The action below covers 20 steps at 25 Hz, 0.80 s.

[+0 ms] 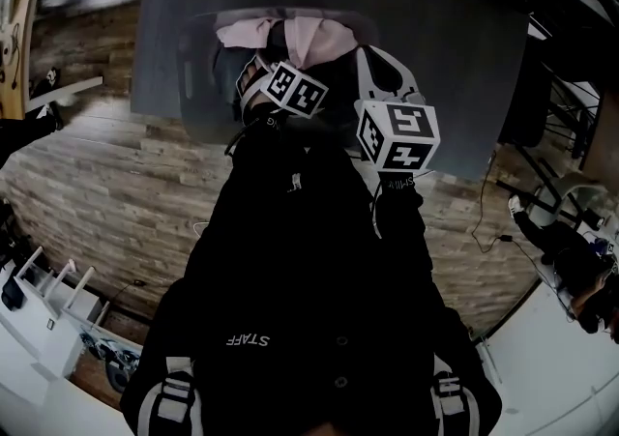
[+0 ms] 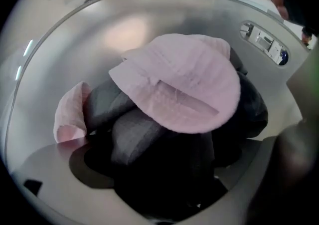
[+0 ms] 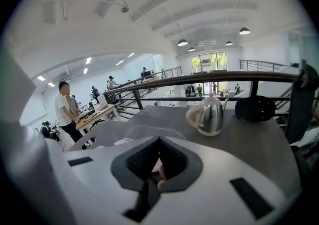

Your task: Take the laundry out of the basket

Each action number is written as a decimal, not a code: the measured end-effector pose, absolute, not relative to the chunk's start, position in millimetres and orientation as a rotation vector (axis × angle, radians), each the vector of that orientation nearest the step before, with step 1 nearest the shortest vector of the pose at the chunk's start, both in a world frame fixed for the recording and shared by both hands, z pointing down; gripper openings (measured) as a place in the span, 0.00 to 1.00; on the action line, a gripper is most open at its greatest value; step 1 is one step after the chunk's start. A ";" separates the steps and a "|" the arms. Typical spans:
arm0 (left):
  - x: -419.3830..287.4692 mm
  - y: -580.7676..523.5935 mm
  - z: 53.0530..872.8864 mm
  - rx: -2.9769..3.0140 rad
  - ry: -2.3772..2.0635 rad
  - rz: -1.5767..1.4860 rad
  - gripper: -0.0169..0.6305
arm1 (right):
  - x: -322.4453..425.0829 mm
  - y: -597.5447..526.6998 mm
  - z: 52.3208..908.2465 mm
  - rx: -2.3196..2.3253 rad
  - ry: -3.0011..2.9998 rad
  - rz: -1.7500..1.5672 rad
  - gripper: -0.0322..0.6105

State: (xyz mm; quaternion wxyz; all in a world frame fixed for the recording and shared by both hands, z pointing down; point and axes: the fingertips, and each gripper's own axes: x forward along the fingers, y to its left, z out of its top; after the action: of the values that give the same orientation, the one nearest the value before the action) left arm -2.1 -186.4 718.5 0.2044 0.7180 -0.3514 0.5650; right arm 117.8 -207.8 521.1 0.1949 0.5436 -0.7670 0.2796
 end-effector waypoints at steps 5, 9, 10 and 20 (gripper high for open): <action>-9.7 -192.8 711.4 1.990 -1.047 1.605 0.59 | 122.9 -204.1 518.4 1.540 -2.153 0.784 0.07; -12.8 -192.6 691.6 1.995 -1.065 1.537 0.39 | 125.5 -200.8 511.6 1.555 -2.165 0.775 0.07; -14.3 -191.7 686.1 1.994 -1.067 1.521 0.36 | 126.0 -199.6 509.3 1.558 -2.169 0.770 0.07; -29.3 -196.0 594.2 2.042 -1.195 1.258 0.33 | 137.6 -189.0 480.8 1.622 -2.213 0.723 0.07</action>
State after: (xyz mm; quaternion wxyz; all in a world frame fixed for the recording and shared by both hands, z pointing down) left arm -29.3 -196.0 594.2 0.2287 0.7419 -0.4342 0.4569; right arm 137.6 -189.0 480.8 0.1517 0.5649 -0.7710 0.2520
